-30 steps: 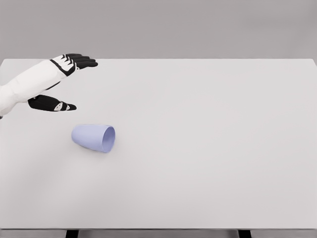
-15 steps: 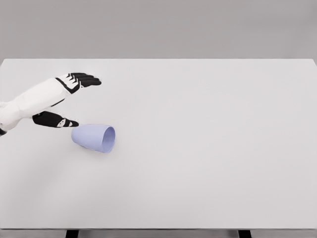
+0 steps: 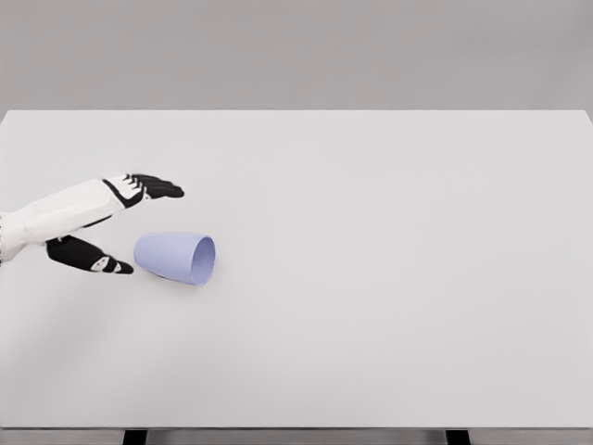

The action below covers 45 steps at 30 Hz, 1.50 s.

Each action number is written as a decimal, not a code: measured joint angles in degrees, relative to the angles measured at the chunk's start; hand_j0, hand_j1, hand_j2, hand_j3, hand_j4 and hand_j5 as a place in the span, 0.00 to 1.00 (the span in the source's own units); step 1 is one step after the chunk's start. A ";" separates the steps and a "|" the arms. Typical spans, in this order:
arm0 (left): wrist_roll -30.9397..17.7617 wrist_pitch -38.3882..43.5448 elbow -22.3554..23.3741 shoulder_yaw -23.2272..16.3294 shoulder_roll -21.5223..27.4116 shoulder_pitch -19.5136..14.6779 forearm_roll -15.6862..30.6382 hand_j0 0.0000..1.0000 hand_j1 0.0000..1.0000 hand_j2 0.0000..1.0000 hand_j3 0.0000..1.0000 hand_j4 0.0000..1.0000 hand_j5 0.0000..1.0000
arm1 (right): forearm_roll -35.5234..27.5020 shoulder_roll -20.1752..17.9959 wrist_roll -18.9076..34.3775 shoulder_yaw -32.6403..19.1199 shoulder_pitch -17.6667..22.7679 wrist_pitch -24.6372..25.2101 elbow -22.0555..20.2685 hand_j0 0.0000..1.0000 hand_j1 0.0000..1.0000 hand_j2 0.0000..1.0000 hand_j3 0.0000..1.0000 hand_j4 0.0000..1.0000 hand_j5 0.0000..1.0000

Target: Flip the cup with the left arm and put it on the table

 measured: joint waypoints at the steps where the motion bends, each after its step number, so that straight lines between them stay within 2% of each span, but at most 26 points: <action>1: 0.01 0.31 0.00 -0.33 -0.02 0.00 0.39 1.00 1.00 1.00 1.00 1.00 1.00 | 0.00 0.00 0.00 0.00 0.00 0.00 0.00 1.00 1.00 1.00 1.00 1.00 1.00; 12: 0.11 10.17 -0.08 -3.15 -4.55 -0.44 1.99 1.00 1.00 1.00 1.00 1.00 1.00 | 0.00 0.00 0.00 0.00 0.00 0.00 0.00 1.00 1.00 1.00 1.00 1.00 1.00; 24: 0.14 13.98 -0.08 -5.23 -6.92 -0.44 1.81 1.00 1.00 1.00 1.00 1.00 1.00 | 0.00 0.00 0.00 0.00 0.00 0.00 0.00 1.00 1.00 1.00 1.00 1.00 1.00; 31: 0.15 16.67 -0.04 -6.96 -8.04 -1.67 1.53 1.00 1.00 1.00 1.00 1.00 1.00 | 0.00 0.00 0.00 0.00 0.00 0.00 0.00 1.00 1.00 1.00 1.00 1.00 1.00; 45: 0.15 21.37 0.01 -7.78 -9.50 -1.67 0.27 1.00 1.00 1.00 1.00 1.00 1.00 | 0.00 0.00 0.00 0.00 0.00 0.00 0.00 1.00 1.00 1.00 1.00 1.00 1.00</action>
